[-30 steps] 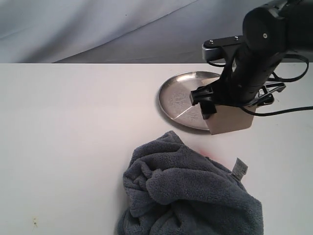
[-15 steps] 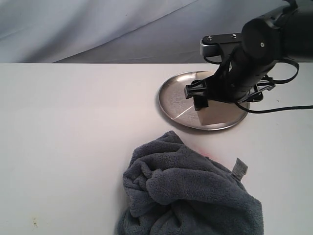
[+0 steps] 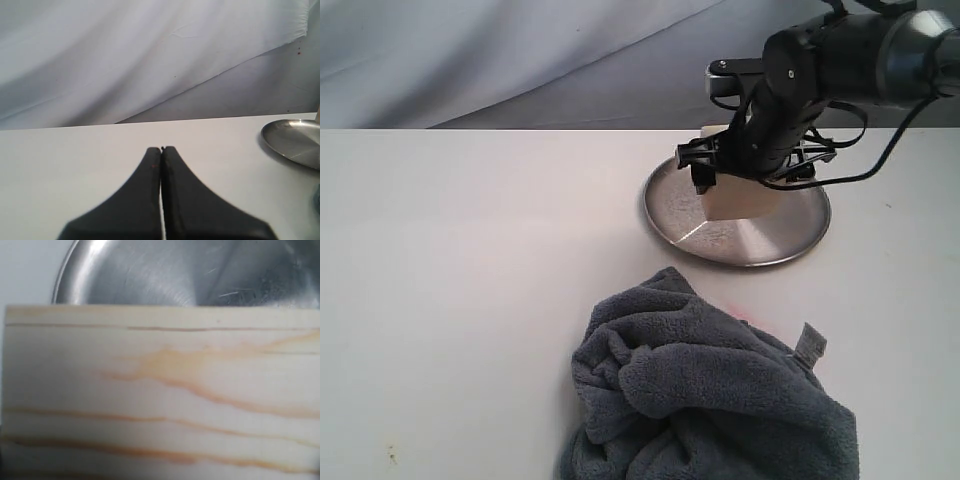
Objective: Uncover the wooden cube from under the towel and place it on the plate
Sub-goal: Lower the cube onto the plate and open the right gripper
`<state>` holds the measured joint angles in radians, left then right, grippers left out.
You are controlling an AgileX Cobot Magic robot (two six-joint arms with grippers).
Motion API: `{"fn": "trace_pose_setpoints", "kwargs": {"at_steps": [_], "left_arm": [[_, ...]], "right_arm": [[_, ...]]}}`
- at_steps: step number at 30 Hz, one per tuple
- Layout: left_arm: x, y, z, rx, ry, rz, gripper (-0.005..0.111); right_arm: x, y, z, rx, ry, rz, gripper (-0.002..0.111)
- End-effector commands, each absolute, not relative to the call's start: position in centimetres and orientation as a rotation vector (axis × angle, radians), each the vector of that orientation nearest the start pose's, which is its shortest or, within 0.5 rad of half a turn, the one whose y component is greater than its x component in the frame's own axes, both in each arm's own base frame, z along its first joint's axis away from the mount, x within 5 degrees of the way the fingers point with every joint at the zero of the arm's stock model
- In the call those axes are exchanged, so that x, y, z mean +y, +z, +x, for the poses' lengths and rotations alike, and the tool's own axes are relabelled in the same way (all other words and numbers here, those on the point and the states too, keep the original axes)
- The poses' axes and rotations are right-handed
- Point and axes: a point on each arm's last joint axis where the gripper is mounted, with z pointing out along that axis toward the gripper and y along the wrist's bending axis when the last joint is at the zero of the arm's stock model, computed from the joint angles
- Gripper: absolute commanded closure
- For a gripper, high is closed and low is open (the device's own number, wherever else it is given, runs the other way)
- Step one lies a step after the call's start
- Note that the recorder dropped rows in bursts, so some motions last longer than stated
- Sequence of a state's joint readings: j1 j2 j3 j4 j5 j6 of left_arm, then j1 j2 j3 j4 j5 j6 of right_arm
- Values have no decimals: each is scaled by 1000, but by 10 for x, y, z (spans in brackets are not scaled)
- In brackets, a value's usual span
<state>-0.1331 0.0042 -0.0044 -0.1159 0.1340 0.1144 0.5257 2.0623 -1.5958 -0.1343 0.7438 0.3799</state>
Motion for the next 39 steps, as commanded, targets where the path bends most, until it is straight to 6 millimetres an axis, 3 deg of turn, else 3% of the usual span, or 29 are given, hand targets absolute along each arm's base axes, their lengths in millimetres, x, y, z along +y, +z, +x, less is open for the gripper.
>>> {"fn": "trace_pose_setpoints", "kwargs": {"at_steps": [1, 13, 23, 31, 39], "left_arm": [[-9, 201, 56, 1612, -123, 120, 107], [-9, 201, 56, 1612, -123, 120, 107], [-9, 201, 56, 1612, -123, 120, 107], [-9, 201, 56, 1612, -123, 120, 107], [-9, 201, 56, 1612, -123, 120, 107]], "right_arm": [[212, 209, 419, 2659, 194, -261, 108], [209, 212, 465, 2650, 195, -219, 108], [212, 201, 470, 2670, 182, -234, 108], [214, 173, 475, 2705, 168, -239, 108], [215, 171, 478, 2676, 180, -237, 108]]}}
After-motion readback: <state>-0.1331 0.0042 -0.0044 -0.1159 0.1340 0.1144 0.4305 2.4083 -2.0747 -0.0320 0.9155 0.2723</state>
